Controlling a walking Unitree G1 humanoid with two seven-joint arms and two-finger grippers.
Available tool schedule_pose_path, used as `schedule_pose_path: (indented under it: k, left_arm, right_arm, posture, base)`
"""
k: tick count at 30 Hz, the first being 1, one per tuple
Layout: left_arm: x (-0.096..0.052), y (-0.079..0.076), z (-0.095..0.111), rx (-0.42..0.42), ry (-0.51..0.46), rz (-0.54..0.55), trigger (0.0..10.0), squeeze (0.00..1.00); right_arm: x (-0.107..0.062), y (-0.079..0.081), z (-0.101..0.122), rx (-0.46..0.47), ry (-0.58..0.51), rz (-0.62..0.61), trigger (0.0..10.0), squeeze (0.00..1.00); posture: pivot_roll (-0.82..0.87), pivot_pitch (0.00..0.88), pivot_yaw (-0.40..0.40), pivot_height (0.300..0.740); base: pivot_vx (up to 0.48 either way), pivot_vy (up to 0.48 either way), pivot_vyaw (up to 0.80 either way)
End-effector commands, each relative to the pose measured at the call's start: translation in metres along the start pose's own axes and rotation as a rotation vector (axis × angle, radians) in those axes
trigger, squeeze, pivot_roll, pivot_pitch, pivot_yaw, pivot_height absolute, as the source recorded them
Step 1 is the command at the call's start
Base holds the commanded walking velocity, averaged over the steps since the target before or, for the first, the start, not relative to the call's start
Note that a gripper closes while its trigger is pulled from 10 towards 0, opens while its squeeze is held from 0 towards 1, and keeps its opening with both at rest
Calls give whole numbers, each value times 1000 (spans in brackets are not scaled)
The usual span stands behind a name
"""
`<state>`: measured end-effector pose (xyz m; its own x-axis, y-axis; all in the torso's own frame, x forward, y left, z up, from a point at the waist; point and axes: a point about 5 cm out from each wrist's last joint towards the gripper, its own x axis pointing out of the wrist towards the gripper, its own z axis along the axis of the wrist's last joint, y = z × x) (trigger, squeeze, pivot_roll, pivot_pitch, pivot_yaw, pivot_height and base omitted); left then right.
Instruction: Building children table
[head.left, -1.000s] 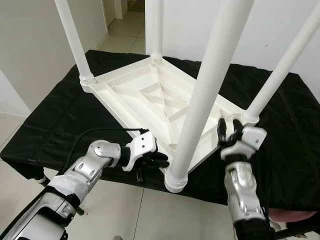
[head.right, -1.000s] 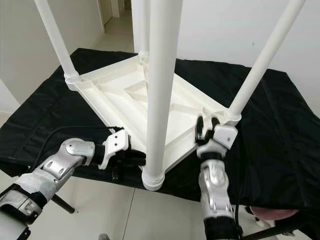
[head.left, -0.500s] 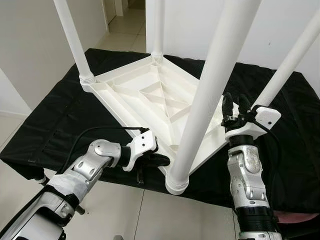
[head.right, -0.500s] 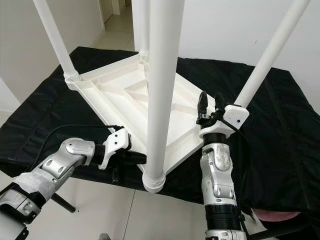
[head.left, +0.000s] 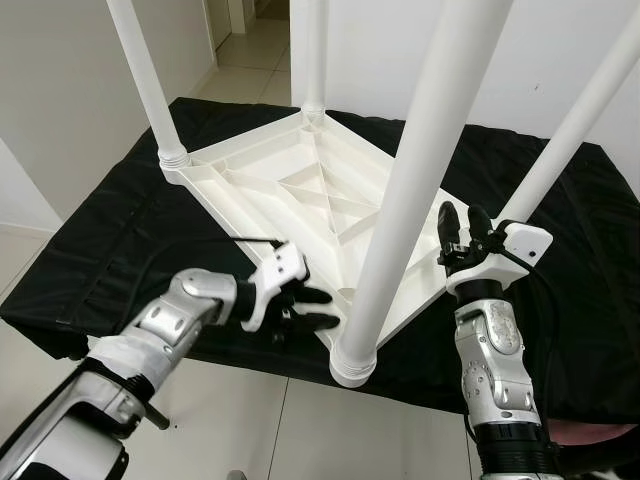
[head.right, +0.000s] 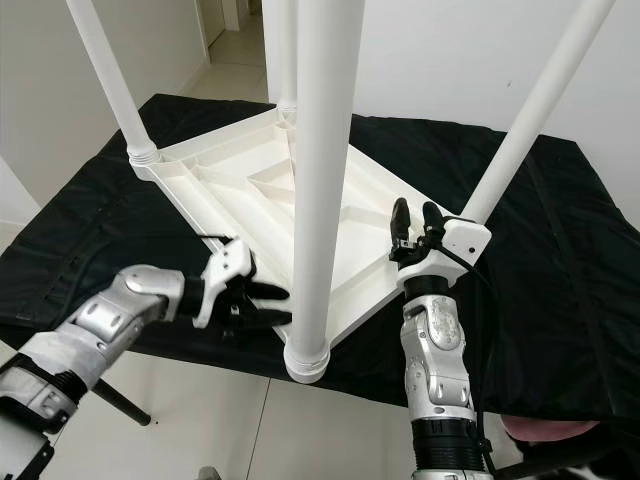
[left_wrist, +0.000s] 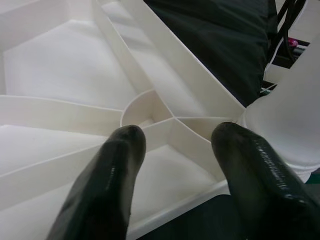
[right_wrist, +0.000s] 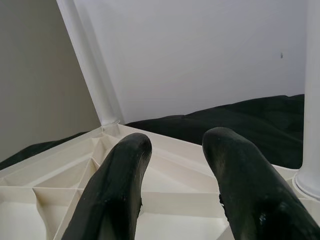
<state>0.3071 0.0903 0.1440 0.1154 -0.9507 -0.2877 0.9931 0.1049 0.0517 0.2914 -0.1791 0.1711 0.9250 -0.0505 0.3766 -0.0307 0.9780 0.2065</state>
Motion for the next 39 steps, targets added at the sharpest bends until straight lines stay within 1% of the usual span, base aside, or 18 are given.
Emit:
schedule_pose_path:
  k: [1, 2, 6, 7, 8, 13, 14, 17, 20, 26, 28, 30, 31, 32, 34, 35, 37, 39]
  left_arm:
    - [-5, -11, 5, 14, -1, -277, 10000, 1000]
    - [-9, -6, 6, 39, 5, -235, 10000, 1000]
    - [-10, -4, 5, 50, 15, -209, 10000, 1000]
    - [-10, -2, 4, 63, 34, -193, 10000, 933]
    - [-10, -1, 2, 67, 50, -182, 10000, 0]
    - [-10, 0, -1, 79, 82, -168, 10000, 0]
    - [-11, 1, 0, 67, 75, -174, 10000, 1000]
    - [-13, 3, 1, 90, 79, -162, 10000, 1000]
    - [-14, 4, -2, 113, 115, -174, 10000, 1000]
    - [-16, 6, -5, 125, 145, -179, 10000, 1000]
    - [-17, 7, -10, 185, 197, -160, 10000, 1000]
    - [-17, 6, -12, 197, 212, -163, 10000, 1000]
    - [-14, 6, -15, 212, 225, -154, 10000, 0]
    - [-14, 6, -15, 212, 225, -154, 10000, 0]
    - [-6, 5, -20, 239, 241, -140, 10000, 0]
    - [-6, 5, -20, 239, 241, -140, 10000, 0]
    - [1, 6, -22, 251, 242, -120, 10000, 0]
    - [2, 6, -22, 258, 243, -111, 10000, 0]
  right_arm:
    - [-3, -5, -1, -1, 14, -13, 10000, 0]
    - [-5, -9, -2, -14, 26, -22, 10000, 0]
    - [-8, -12, -3, -21, 34, -24, 10000, 0]
    - [-9, -14, -3, -28, 40, -26, 10000, 0]
    - [-10, -16, -3, -36, 44, -27, 10000, 0]
    - [-14, -22, -3, -55, 54, -31, 10000, 0]
    - [-16, -25, -3, -64, 59, -36, 10000, 0]
    - [-19, -29, -3, -79, 66, -43, 10000, 0]
    - [-21, -34, -2, -99, 75, -46, 10000, 0]
    - [-22, -38, -2, -121, 81, -47, 10000, 0]
    - [-21, -42, -2, -136, 85, -50, 10000, 0]
    - [-21, -42, -1, -139, 84, -50, 10000, 0]
    - [-20, -42, -1, -141, 84, -49, 10000, 0]
    - [-20, -42, -1, -141, 84, -49, 10000, 0]
    - [-19, -43, 0, -146, 83, -50, 10000, 0]
    - [-19, -43, 0, -146, 83, -50, 10000, 0]
    - [-18, -43, 0, -150, 83, -52, 10000, 0]
    - [-19, -43, 1, -151, 83, -53, 10000, 0]
  posture:
    - [-77, 15, 22, 740]
    - [-77, 15, 22, 740]
    - [-78, 14, 16, 740]
    - [-78, 14, 16, 740]
    - [-81, 12, 14, 740]
    - [-83, 11, 14, 740]
    - [-88, 8, 13, 740]
    - [-88, 8, 13, 740]
    - [-93, 6, 11, 740]
    - [-101, 1, 12, 740]
    - [-101, 1, 12, 740]
    - [-101, 1, 12, 740]
    - [-101, 1, 12, 740]
    - [-101, 1, 12, 740]
    - [-107, 0, 14, 740]
    - [-107, 0, 14, 740]
    - [-111, 0, 14, 740]
    - [-111, 0, 14, 740]
  base:
    - [0, 0, 0]
    - [0, 0, 0]
    - [0, 0, 0]
    - [0, 0, 0]
    - [0, 0, 0]
    - [0, 0, 0]
    - [0, 0, 0]
    - [0, 0, 0]
    - [0, 0, 0]
    - [0, 0, 0]
    - [0, 0, 0]
    - [0, 0, 0]
    - [0, 0, 0]
    - [0, 0, 0]
    - [0, 0, 0]
    - [0, 0, 0]
    - [0, 0, 0]
    - [0, 0, 0]
